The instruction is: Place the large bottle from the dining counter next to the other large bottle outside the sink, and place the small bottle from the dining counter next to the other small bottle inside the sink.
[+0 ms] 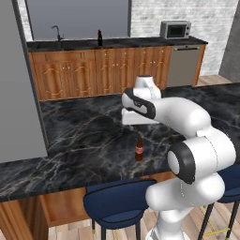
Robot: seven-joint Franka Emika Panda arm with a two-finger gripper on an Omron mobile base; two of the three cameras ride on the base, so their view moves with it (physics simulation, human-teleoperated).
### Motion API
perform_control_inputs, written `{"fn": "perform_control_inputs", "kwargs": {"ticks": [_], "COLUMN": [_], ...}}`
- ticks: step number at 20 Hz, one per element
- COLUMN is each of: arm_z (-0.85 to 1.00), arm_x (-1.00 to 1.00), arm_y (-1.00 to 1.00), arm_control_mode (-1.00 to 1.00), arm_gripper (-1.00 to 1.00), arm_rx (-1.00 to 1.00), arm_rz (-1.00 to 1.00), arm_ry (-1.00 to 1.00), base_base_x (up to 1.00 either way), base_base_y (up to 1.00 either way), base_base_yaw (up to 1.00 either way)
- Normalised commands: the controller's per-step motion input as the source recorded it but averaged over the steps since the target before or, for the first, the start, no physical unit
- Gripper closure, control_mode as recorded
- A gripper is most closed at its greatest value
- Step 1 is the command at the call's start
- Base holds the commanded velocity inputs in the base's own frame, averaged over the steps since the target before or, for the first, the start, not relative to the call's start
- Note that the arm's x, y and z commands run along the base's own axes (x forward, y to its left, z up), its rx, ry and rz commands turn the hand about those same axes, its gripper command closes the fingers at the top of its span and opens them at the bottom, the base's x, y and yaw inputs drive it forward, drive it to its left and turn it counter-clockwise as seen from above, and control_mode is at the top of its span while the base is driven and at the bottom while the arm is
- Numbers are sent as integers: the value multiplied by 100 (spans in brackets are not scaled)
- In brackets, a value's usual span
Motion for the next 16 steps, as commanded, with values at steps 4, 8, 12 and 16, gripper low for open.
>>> {"fn": "perform_control_inputs", "kwargs": {"ticks": [4, 8, 12, 16], "arm_z": [-22, -16, -15, -19], "arm_x": [-1, 0, 0, 0], "arm_y": [-4, 0, 0, 3], "arm_control_mode": [-100, -100, -100, -100], "arm_gripper": [-100, -100, -100, -100], "arm_rx": [0, 0, 0, 0], "arm_rz": [4, 4, 3, 2], "arm_ry": [0, 0, 0, 0], "base_base_x": [0, 0, 0, 0], "base_base_y": [0, 0, 0, 0], "base_base_yaw": [0, 0, 0, 0]}}
